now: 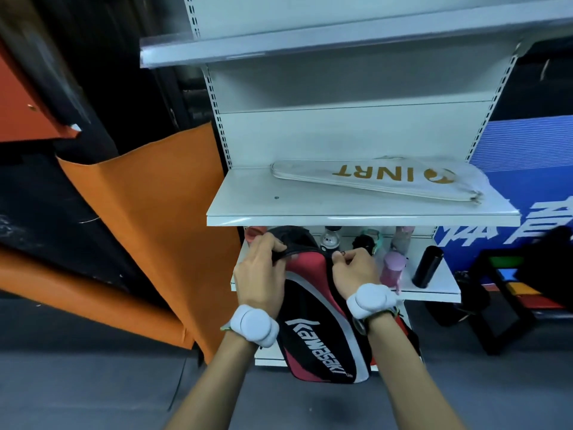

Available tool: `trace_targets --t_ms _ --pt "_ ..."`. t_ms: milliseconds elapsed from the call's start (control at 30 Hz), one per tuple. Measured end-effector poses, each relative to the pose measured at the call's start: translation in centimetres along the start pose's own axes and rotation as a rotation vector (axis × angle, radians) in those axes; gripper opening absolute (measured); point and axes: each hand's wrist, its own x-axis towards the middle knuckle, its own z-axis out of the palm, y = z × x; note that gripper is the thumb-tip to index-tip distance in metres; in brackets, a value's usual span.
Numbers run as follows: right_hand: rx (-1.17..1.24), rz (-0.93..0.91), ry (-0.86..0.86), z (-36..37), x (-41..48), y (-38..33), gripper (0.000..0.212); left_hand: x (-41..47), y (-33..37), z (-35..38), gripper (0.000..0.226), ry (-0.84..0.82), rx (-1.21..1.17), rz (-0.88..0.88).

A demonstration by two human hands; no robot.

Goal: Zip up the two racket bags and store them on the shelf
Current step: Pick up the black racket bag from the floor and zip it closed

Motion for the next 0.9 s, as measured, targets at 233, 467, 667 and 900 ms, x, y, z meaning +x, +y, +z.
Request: trace_targets --t_ms 233,467,667,900 --pt "0.003 0.063 -0.010 2.4 -0.3 1.0 0.030 0.0 -1.5 -0.8 0.033 0.026 -0.045 -0.079" --pt "-0.026 0.113 -0.051 3.5 -0.9 2.8 0.025 0.5 -3.1 -2.6 0.033 0.121 -0.050 -0.161" --pt "0.021 0.065 -0.009 4.4 -1.8 3.3 0.020 0.3 -5.0 -3.6 0.027 0.212 -0.042 -0.215" --pt "0.065 -0.128 -0.039 4.9 -2.0 1.6 0.014 1.2 -6.2 -4.7 0.029 0.239 0.077 -0.316"
